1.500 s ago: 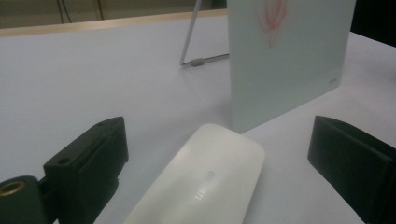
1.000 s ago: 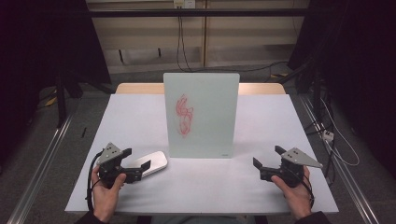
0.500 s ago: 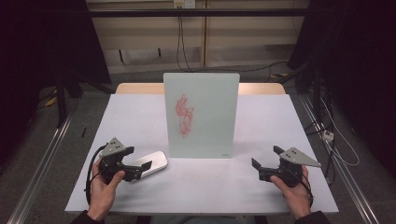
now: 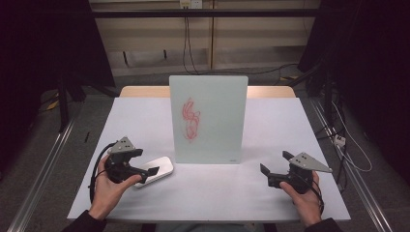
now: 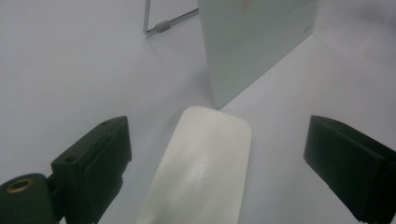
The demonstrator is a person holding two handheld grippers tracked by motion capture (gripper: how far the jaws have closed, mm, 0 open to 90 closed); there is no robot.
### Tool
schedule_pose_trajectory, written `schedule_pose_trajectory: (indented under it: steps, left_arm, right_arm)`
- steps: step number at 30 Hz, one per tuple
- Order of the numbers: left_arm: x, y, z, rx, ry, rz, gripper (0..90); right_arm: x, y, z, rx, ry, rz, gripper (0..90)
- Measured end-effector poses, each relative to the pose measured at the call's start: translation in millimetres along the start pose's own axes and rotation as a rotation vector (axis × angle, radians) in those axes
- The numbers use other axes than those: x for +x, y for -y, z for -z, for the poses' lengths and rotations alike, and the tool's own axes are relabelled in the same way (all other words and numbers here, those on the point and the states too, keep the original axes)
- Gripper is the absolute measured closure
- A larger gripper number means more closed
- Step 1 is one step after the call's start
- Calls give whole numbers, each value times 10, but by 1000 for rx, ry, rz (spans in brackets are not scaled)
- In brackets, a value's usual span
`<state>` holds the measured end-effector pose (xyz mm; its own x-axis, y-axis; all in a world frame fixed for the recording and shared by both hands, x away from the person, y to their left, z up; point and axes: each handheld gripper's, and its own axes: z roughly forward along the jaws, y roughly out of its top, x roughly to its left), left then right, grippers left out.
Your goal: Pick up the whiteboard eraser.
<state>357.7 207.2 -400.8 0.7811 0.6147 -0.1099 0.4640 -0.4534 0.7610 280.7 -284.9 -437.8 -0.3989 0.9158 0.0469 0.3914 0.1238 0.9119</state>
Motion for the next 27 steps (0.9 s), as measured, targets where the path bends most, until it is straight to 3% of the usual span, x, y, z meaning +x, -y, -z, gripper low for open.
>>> schedule_pose_trajectory:
  steps: [12, 19, 27]
  left_arm:
    - [106, -108, -178, 134, 36, -52, 85]
    - [97, -88, -243, 214, 47, -76, 83]
    - [121, -27, -359, 258, 46, -80, 82]
  right_arm:
    - [8, -1, -6, 3, -3, 5, 52]
    - [8, 0, -6, 4, -4, 3, 52]
    - [8, -1, -7, 5, -6, 3, 52]
